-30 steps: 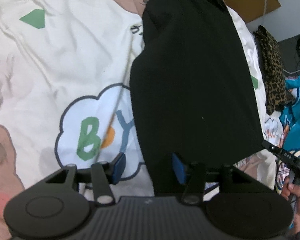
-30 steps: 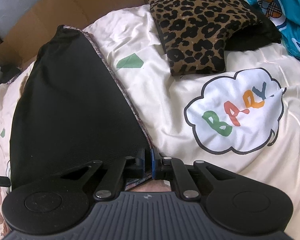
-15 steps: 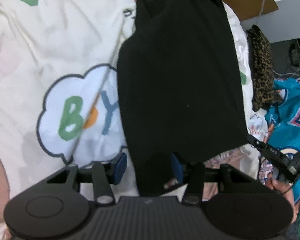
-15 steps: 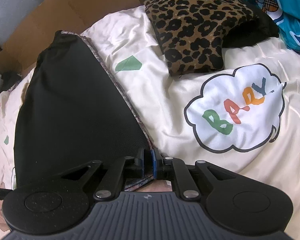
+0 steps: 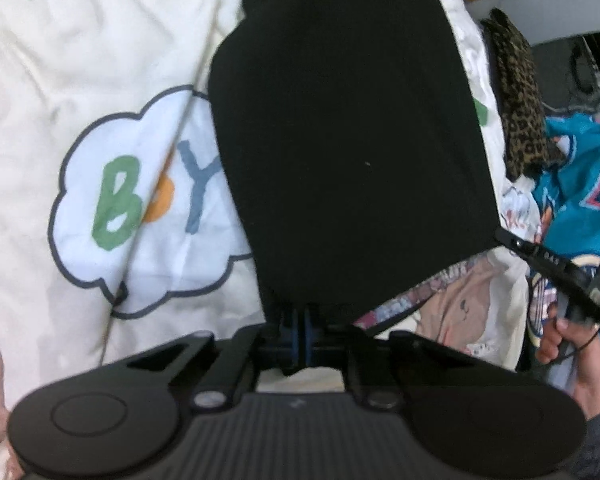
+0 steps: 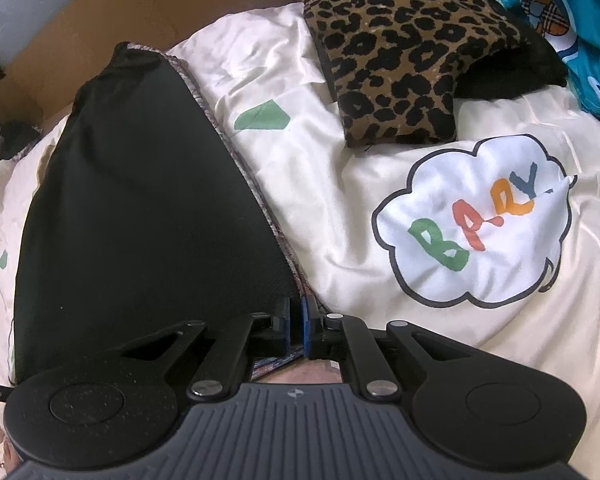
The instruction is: Fold clothes
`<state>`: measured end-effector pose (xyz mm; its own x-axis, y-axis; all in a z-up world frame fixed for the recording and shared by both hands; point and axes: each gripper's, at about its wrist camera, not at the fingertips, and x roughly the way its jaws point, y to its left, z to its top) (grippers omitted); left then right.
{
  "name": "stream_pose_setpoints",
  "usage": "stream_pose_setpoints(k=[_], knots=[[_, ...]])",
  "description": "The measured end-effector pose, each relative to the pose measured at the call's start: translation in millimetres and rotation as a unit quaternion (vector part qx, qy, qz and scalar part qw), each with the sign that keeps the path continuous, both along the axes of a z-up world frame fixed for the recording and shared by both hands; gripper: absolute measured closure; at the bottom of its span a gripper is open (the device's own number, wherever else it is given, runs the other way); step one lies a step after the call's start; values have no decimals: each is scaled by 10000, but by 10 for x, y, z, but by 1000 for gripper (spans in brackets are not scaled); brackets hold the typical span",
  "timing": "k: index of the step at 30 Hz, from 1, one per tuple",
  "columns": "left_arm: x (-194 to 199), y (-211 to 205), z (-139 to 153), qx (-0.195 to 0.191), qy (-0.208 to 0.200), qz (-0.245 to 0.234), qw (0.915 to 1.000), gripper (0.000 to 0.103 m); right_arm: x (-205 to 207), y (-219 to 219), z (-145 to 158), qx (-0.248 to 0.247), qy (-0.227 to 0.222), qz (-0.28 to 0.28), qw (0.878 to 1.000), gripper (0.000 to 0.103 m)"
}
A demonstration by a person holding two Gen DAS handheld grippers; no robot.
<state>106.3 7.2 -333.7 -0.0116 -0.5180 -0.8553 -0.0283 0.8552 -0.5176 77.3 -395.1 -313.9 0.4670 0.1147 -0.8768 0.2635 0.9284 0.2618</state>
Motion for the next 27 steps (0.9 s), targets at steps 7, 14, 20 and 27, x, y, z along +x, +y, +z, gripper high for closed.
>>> stream_pose_setpoints(k=[7, 14, 20, 27], knots=[[-71, -118, 4, -88, 44, -219, 9997, 102, -30, -44, 31, -47, 16, -39, 10000, 100], [-109, -112, -71, -90, 194, -202, 9996, 102, -55, -55, 11, -73, 82, -65, 9999, 100], [-133, -135, -123, -82, 271, -281, 9992, 102, -70, -69, -33, -123, 225, -97, 9996, 100], [-89, -129, -121, 39, 249, -383, 9989, 91, -76, -114, -65, -48, 264, -236, 9994, 97]])
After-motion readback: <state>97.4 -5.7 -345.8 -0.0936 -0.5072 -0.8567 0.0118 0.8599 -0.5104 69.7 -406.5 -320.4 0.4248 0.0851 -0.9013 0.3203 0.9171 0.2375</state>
